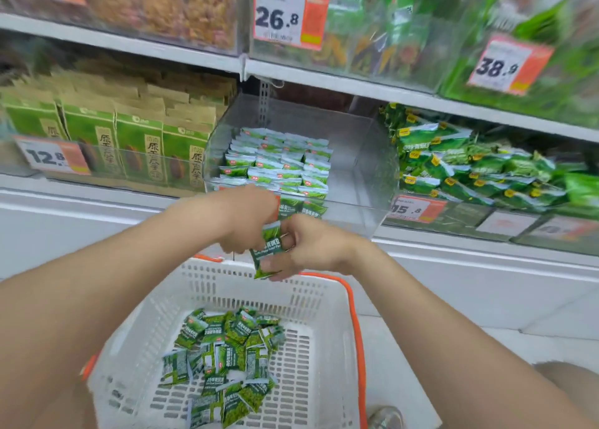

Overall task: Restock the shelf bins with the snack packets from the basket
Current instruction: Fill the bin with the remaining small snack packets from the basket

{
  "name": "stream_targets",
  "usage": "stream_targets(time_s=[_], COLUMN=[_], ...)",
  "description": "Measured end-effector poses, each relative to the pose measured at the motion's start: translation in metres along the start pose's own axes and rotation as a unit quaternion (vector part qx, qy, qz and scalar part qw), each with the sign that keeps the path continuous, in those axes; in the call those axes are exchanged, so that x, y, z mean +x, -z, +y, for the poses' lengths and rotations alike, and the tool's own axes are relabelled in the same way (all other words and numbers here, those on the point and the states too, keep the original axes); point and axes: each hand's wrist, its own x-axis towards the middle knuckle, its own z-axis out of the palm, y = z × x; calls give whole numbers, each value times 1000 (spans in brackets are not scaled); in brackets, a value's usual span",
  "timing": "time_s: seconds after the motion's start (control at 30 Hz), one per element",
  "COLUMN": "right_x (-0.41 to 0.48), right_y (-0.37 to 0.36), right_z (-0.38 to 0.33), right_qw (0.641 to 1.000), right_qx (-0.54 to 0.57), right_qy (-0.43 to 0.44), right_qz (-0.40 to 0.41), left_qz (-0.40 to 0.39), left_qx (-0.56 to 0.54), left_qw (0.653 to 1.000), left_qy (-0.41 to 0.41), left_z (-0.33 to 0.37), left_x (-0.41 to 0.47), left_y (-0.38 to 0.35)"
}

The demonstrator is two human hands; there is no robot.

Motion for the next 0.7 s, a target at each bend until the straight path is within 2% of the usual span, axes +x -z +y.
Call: stream_targets(time_s=[0.1,0.2,0.27,0.33,0.4,0.47,0.53,0.63,0.7], right_x=[-15,-14,-12,-12,-8,-1,11,29,35], right_y=[23,48,61,73,87,101,118,145,161], right_z=[-24,-36,-44,-49,-49,-46,-41,-36,-37], right_qw=[998,996,995,994,990,983,963,909,859], right_qx=[-31,-28,-23,-3,14,-5,-47,-85,-188], right_qy=[10,25,31,43,44,50,54,37,-28], right_qz=[44,78,87,104,133,179,259,406,476], left_qz=[85,208,243,270,290,292,276,237,209], left_qx=[-156,-318,-410,-444,-415,-327,-254,-138,-57], left_qw=[984,925,879,854,862,898,927,961,975], left_qy=[9,17,25,26,18,0,-13,-29,-39], left_z=[-2,-5,-5,-3,1,2,1,-1,-3], left_x=[-2,5,11,18,24,29,38,57,71], left_y=[12,11,14,20,28,34,34,27,21])
